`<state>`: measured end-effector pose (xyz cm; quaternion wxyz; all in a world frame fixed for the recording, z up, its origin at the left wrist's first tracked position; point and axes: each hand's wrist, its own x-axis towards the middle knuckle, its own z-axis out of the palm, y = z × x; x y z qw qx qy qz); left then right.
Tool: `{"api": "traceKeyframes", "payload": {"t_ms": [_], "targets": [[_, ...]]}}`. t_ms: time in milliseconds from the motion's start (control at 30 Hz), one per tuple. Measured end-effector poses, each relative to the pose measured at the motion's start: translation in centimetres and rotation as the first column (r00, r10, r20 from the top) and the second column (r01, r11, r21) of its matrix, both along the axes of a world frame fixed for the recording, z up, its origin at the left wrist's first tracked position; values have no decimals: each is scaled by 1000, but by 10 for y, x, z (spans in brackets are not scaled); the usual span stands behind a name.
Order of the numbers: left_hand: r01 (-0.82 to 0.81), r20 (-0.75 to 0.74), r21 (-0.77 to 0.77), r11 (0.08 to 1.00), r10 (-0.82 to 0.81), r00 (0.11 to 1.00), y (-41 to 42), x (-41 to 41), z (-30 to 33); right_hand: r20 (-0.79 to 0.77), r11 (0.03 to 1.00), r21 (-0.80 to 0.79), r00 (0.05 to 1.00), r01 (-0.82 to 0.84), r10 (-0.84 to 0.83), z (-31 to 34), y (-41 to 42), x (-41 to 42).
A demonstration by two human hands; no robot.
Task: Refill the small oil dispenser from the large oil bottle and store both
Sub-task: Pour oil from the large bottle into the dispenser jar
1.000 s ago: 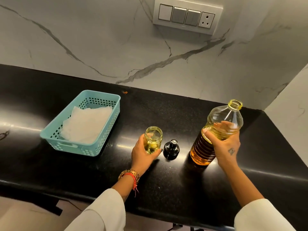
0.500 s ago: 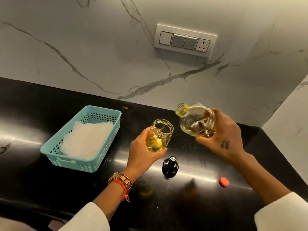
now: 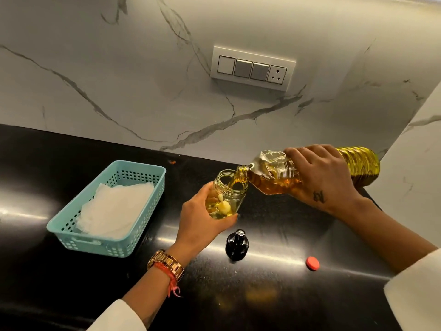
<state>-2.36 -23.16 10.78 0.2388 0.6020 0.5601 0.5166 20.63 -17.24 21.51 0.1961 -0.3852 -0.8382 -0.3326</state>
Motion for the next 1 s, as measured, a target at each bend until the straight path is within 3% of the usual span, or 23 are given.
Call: {"api": "traceKeyframes", "payload": {"t_ms": [333, 1000], "targets": [[3, -2, -2, 1000, -3, 1000, 0, 1, -4, 106, 996, 84, 994, -30, 21, 8, -2, 0], [9, 34, -4, 1000, -9, 999, 2, -2, -2, 145, 986, 146, 988, -76, 55, 12, -1, -7]]}}
